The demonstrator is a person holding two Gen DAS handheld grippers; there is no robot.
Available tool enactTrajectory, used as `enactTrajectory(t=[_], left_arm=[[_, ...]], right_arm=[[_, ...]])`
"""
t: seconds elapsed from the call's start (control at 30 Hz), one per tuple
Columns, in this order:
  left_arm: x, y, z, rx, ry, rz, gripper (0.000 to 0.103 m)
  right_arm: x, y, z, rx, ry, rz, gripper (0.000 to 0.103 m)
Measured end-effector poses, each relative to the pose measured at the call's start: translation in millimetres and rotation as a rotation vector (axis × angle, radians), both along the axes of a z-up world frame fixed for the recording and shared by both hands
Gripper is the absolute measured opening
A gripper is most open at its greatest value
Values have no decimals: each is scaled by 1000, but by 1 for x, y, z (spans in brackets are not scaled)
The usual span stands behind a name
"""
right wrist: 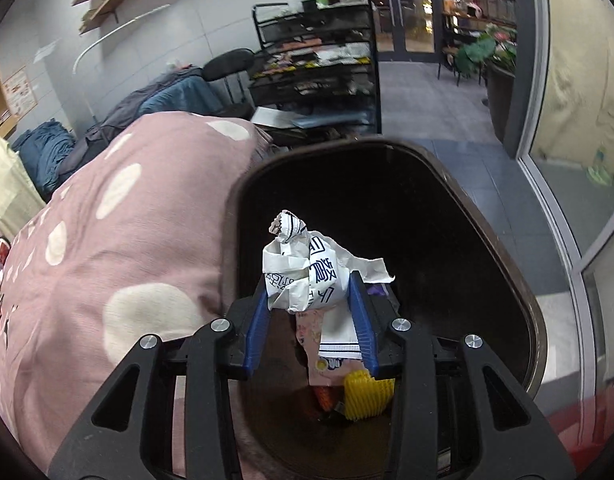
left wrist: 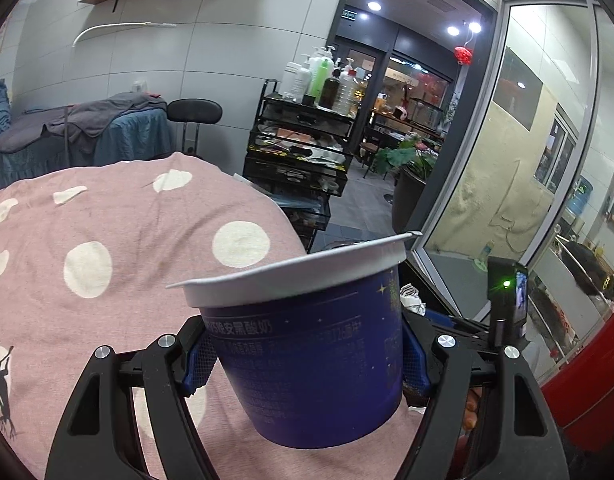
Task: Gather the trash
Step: 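Carry the white wrapper into the bin and open the right gripper while the left carries the yogurt cup, then lower the purple yogurt cup into the bin and open the left gripper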
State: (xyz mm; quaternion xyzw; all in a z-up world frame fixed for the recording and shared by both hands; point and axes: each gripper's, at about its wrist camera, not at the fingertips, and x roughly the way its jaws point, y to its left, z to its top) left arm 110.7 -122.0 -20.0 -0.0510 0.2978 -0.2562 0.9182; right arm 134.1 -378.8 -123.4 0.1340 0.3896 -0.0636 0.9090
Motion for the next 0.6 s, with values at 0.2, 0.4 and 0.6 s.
enactTrajectory(t=[0.2,0.4,0.6], left_arm=[[1,-14,-3,13,10,-35,73],[3,-26,-6,9,26,-67,73],[6,-43,-7,7,39,-113,73]], right_arm=[[-1,-10,-12,10,15,-32,68],[-9,-16,-10,23,-25,-48,80],[-19,-20,0,3,-78,-73,83]])
